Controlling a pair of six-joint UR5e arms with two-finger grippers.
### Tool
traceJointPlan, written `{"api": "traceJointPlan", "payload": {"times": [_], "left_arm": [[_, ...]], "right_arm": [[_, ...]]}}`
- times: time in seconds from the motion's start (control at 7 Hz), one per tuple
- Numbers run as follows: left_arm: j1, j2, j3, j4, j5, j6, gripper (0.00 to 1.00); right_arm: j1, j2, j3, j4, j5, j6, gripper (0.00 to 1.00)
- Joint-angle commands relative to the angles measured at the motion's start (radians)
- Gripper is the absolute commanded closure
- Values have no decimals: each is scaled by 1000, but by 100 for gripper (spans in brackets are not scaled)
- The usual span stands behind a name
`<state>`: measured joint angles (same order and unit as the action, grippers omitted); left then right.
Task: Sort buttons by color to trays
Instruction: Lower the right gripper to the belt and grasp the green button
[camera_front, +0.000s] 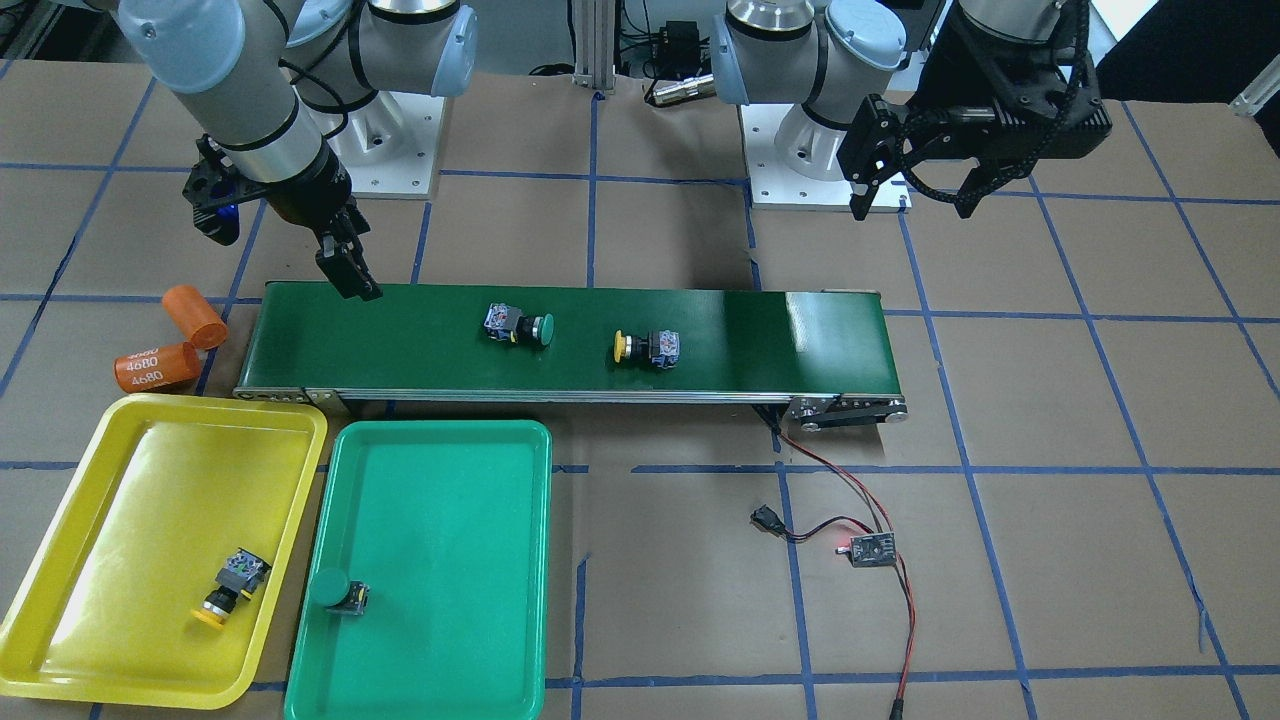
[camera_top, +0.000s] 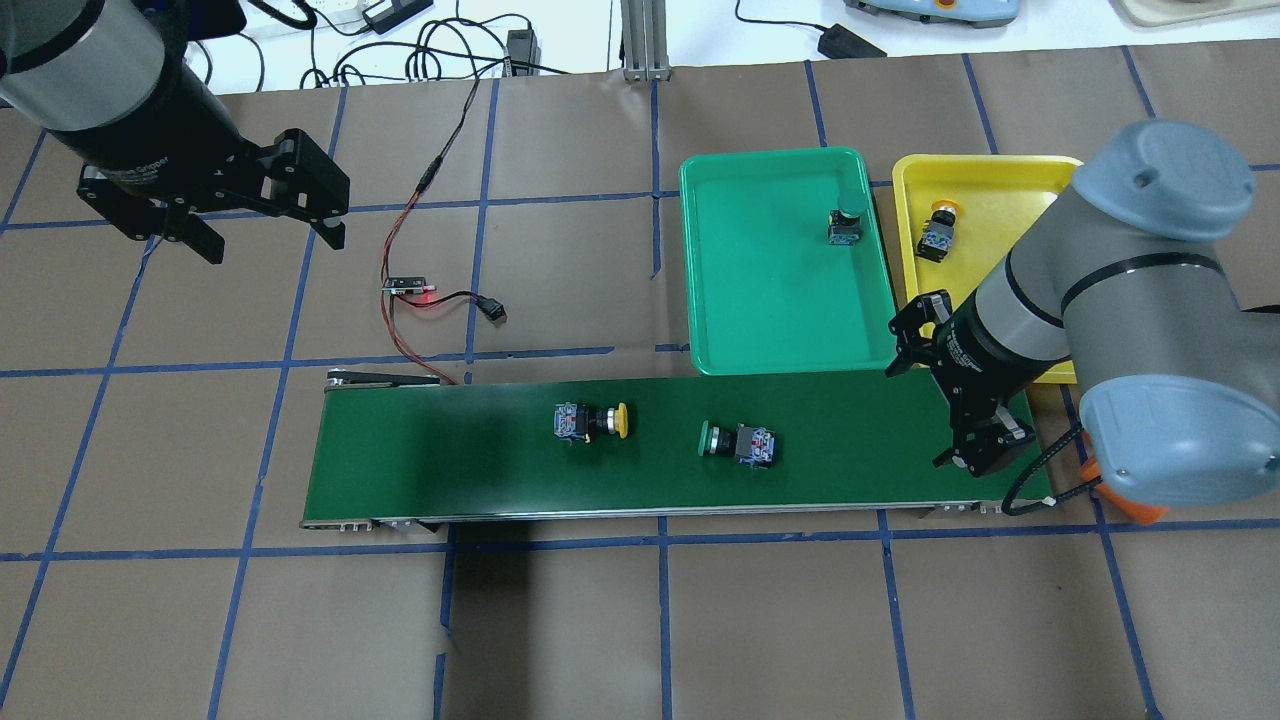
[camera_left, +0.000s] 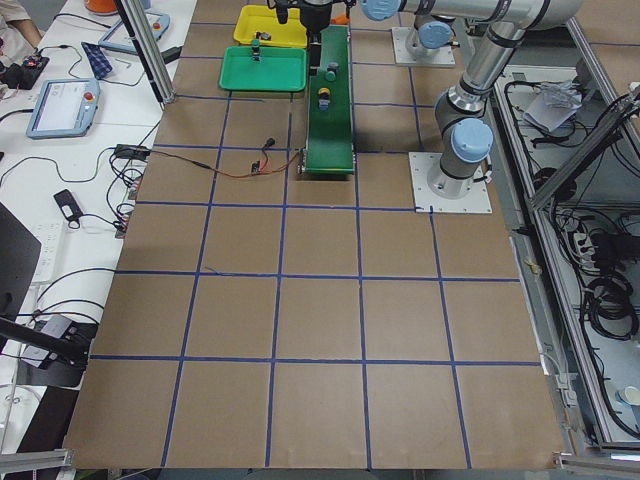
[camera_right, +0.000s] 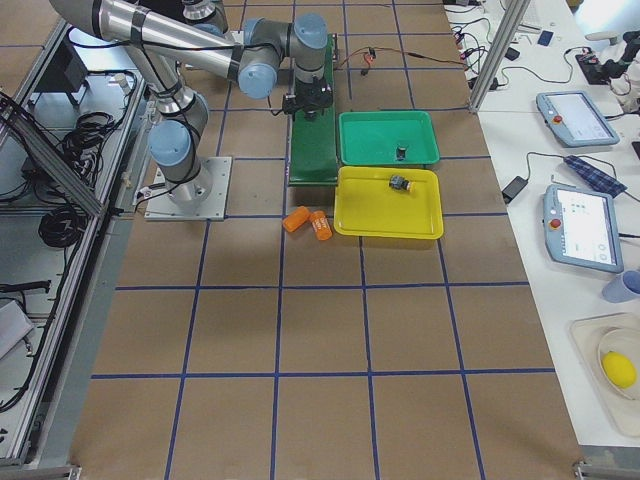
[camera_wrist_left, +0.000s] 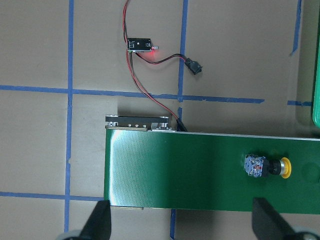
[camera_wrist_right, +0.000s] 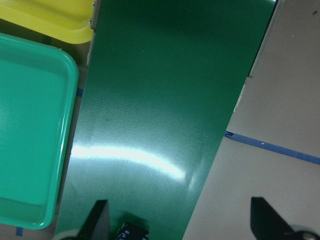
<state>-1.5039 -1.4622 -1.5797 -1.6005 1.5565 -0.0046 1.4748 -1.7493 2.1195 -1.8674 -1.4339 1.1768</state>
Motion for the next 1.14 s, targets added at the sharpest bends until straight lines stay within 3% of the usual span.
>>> {"api": "traceJointPlan", "payload": {"times": [0.0,0.43,1.0], "left_arm": [[1,6,6,-1,0,0,0],[2,6,9,-4,0,0,0],[-1,13,0,-6,-3,0,0]], "right_arm": [[15,4,28,-42,12,48,1],[128,118,27,-191,-3,164,0],[134,152,25,-209,0,169,0]]}}
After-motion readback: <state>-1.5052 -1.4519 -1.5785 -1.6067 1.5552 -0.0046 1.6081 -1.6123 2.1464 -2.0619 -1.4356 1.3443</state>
